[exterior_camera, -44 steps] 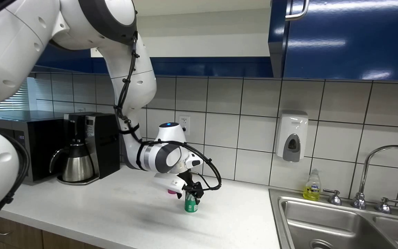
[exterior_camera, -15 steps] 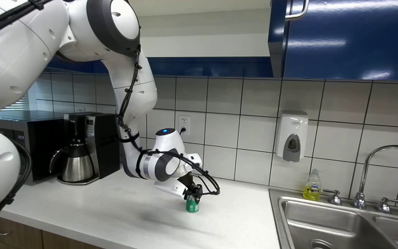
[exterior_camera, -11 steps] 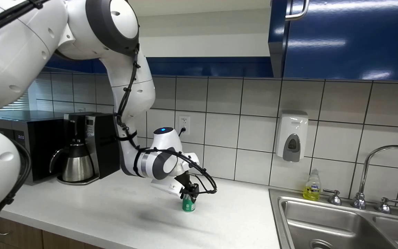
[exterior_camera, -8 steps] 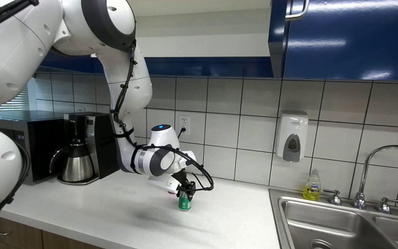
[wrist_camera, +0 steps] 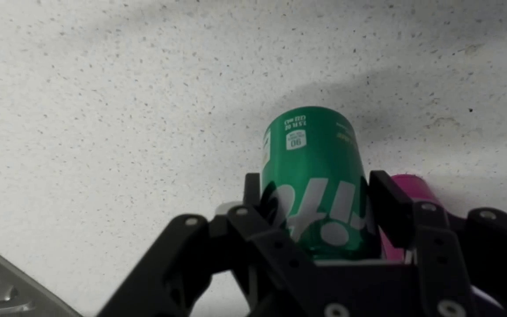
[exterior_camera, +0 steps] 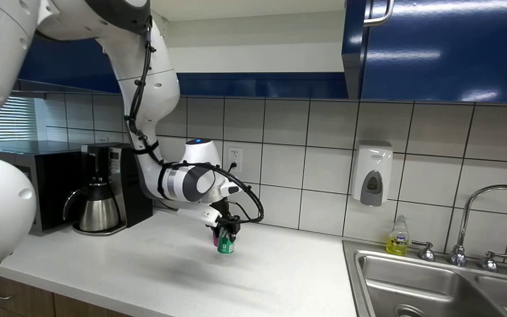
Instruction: Pick up the sprite can and place it on the bottom shelf of the cabinet
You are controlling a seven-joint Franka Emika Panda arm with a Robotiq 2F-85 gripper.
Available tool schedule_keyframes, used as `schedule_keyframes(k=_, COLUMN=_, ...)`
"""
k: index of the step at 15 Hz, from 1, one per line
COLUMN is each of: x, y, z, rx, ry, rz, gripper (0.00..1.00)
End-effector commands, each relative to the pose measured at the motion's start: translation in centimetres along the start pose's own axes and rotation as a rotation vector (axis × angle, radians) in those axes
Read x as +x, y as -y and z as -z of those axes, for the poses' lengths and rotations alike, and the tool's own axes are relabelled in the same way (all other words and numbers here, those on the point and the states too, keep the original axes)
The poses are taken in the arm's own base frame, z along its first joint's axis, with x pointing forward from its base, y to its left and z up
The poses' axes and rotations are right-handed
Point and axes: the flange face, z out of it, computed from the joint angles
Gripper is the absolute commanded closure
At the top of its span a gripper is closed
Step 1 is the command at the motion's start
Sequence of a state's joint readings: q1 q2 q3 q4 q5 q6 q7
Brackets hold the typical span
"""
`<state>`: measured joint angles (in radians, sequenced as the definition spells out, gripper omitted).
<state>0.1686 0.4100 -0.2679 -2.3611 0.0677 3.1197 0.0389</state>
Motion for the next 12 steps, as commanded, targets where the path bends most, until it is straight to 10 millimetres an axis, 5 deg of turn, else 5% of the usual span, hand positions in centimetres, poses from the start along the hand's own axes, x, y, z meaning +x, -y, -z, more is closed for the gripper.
schedule_keyframes(k=1, x=0.0, y=0.0, z=4.3, rx=0.000, ry=0.028, rz=-0.014, gripper=0.62)
schedule_keyframes(k=12, x=0.2, y=3.0, z=13.9, rx=-0.017, ry=0.079, rz=0.047, gripper=0.62)
